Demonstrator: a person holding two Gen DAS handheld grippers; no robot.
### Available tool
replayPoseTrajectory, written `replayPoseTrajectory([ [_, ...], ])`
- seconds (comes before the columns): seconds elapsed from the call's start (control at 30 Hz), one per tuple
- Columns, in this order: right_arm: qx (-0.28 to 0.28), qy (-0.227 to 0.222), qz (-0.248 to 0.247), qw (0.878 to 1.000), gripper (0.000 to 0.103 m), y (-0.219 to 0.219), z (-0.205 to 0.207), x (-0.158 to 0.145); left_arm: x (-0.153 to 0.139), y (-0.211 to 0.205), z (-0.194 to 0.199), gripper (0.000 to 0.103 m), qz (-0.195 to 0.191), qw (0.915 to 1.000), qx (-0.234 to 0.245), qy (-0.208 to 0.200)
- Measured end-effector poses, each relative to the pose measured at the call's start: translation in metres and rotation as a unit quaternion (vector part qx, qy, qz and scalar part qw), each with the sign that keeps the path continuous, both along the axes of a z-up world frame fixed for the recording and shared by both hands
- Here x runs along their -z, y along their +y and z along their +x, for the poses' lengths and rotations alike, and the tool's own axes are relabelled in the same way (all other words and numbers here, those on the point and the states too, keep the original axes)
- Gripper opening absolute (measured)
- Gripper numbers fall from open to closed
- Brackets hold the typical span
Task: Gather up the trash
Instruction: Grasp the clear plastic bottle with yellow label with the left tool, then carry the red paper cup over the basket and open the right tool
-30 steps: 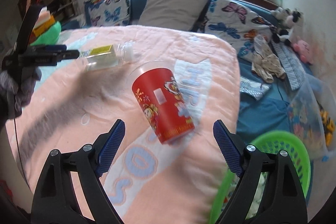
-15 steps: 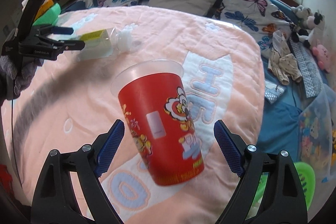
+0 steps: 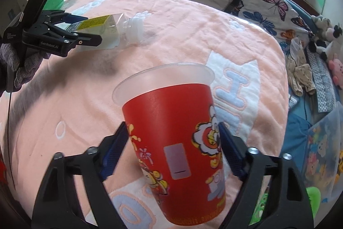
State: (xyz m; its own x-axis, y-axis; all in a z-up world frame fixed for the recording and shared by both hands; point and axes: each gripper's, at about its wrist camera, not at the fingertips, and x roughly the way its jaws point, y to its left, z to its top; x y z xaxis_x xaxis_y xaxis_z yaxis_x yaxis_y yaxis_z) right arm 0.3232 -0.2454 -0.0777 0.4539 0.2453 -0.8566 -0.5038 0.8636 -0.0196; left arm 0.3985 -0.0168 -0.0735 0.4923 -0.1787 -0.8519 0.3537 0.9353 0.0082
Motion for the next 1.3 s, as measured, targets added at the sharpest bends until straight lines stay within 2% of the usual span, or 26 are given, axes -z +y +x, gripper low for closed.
replayPoseTrajectory([
  [0.07,0.002,-0.003,-0.003,1.000,0.079,0.001,-0.002,-0.001,0.001,-0.004,0.000,0.078,0.014,0.9998,0.008,0.007],
  [0.2,0.008,-0.002,0.009,1.000,0.078,-0.001,-0.006,-0.003,-0.002,-0.011,-0.003,0.060,0.003,0.9992,0.026,0.032],
  [0.23,0.009,-0.001,0.014,1.000,0.078,-0.001,-0.007,-0.004,-0.002,-0.013,-0.005,0.059,0.002,0.9989,0.030,0.035],
  [0.37,0.016,0.001,0.028,0.999,0.078,-0.005,-0.013,-0.006,0.000,-0.021,-0.002,0.059,0.011,0.9988,0.026,0.040],
  [0.43,0.020,0.003,0.037,0.999,0.078,-0.008,-0.016,-0.008,0.003,-0.024,0.002,0.065,0.011,0.9988,0.021,0.043],
  [0.47,0.022,0.005,0.044,0.999,0.078,-0.009,-0.017,-0.009,0.005,-0.027,0.004,0.072,0.013,0.9988,0.020,0.042],
  [0.53,0.027,0.003,0.050,0.998,0.078,-0.012,-0.020,-0.011,0.008,-0.033,0.007,0.072,0.026,0.9990,0.018,0.032],
  [0.57,0.029,0.002,0.053,0.998,0.078,-0.014,-0.021,-0.012,0.009,-0.034,0.010,0.071,0.025,0.9990,0.017,0.033],
  [0.6,0.031,0.001,0.057,0.998,0.078,-0.016,-0.023,-0.013,0.010,-0.035,0.012,0.064,0.022,0.9990,0.016,0.035],
  [0.7,0.039,-0.001,0.065,0.997,0.078,-0.020,-0.028,-0.015,0.011,-0.038,0.013,0.052,0.011,0.9991,0.019,0.037],
  [0.77,0.046,-0.003,0.072,0.996,0.078,-0.024,-0.032,-0.018,0.009,-0.039,0.009,0.049,0.013,0.9993,0.019,0.031],
  [0.83,0.055,-0.006,0.083,0.995,0.078,-0.030,-0.037,-0.021,0.006,-0.039,0.002,0.048,0.010,0.9995,0.015,0.027],
  [0.97,0.078,-0.011,0.104,0.991,0.077,-0.045,-0.050,-0.028,-0.005,-0.042,-0.012,0.048,-0.019,0.9991,0.012,0.035],
  [1.3,0.152,-0.032,0.126,0.980,0.075,-0.094,-0.106,-0.051,-0.043,-0.083,-0.085,0.048,-0.069,0.9960,0.054,0.019],
])
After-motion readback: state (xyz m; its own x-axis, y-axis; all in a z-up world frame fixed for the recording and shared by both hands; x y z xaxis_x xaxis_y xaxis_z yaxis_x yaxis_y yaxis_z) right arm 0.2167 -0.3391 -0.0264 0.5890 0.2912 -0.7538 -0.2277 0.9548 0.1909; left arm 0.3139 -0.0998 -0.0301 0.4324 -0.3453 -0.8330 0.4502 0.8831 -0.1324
